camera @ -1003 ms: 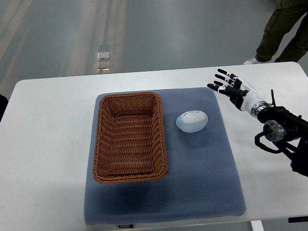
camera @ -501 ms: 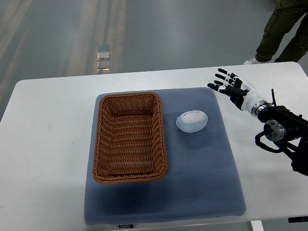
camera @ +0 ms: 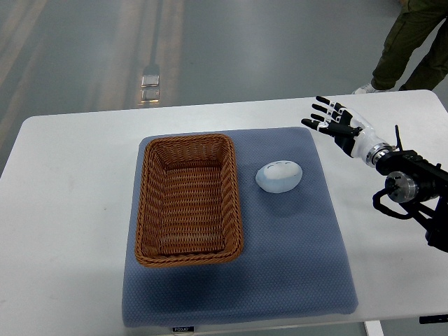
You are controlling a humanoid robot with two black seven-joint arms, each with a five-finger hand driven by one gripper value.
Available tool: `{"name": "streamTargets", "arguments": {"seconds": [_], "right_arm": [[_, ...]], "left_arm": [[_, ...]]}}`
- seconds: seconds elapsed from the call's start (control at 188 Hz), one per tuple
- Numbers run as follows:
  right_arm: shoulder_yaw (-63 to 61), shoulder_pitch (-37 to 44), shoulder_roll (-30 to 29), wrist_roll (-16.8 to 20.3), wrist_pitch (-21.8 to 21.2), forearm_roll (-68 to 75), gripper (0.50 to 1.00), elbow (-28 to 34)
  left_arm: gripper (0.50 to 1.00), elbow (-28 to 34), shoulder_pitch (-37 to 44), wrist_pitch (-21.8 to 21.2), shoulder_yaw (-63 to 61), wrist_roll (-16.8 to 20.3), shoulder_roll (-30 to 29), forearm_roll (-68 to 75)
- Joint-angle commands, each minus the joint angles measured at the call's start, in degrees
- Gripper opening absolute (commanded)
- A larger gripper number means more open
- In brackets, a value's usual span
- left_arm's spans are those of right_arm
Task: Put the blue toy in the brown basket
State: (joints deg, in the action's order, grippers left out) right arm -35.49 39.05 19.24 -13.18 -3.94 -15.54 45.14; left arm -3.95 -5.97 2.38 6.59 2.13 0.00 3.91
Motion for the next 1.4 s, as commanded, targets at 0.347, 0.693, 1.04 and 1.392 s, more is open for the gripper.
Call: {"name": "streamTargets", "arguments": {"seconds": [0.347,0.693,1.04,1.392], "right_arm": [[0.5,1.3,1.4,0.0,-2.0,-6.3,0.911,0.5],[10.0,6.2,4.0,-1.5,-3.1,-10.9,0.911,1.3],[31.8,22.7,12.7,-4.8,-4.3,-20.3,0.911,6.5],[50.0,39.2,14.5,-6.8,-6.3,-27.4,0.911,13.9]], "left_arm": [[1.000,0.0,0.2,0.0,0.1,0.0,0.0,0.0],[1.000,0.1,0.2,0.0,0.1,0.0,0.0,0.0],[1.000,0.1,0.3,0.0,0.1,0.0,0.0,0.0],[1.000,0.1,0.2,0.0,0.1,0.0,0.0,0.0]]}}
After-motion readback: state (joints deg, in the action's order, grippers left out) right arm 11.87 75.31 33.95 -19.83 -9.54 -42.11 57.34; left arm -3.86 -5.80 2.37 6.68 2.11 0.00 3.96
